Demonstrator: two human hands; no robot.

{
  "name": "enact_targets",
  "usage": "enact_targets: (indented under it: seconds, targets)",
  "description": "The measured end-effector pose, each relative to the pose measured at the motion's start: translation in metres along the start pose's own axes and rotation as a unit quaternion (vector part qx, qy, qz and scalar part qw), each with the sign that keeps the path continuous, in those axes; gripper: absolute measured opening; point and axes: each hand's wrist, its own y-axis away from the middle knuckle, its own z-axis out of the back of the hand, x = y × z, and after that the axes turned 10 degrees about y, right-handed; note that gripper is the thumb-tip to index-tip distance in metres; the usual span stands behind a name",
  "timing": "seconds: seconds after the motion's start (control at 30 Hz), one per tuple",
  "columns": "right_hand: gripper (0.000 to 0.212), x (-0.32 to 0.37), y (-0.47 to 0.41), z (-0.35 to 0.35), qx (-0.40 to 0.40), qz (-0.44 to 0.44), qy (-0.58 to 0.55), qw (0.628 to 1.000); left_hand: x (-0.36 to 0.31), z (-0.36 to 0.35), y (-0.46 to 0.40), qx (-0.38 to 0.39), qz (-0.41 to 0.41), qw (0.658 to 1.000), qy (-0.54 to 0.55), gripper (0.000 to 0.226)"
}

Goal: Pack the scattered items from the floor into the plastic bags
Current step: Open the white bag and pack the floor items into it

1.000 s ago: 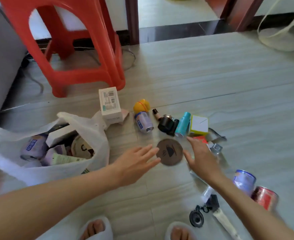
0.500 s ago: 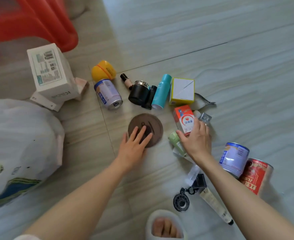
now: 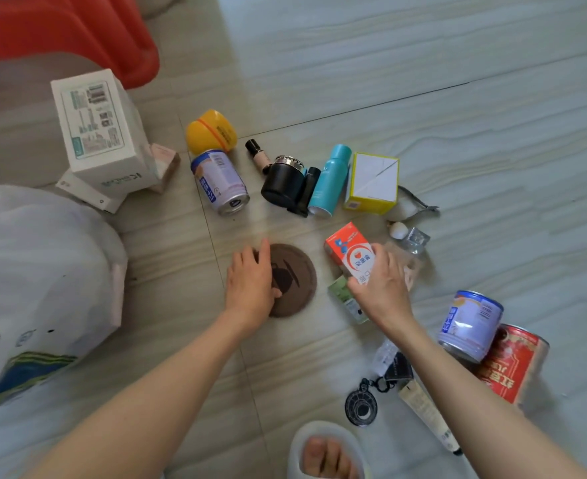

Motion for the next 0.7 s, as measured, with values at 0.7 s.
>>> enact_targets:
  seconds: [0.7]
  targets:
    - [0.028, 0.177, 0.093, 0.132, 0.247, 0.236, -0.031, 0.94, 0.049, 0.258, 0.134, 0.005, -0.152, 0.98, 0.131, 0.018]
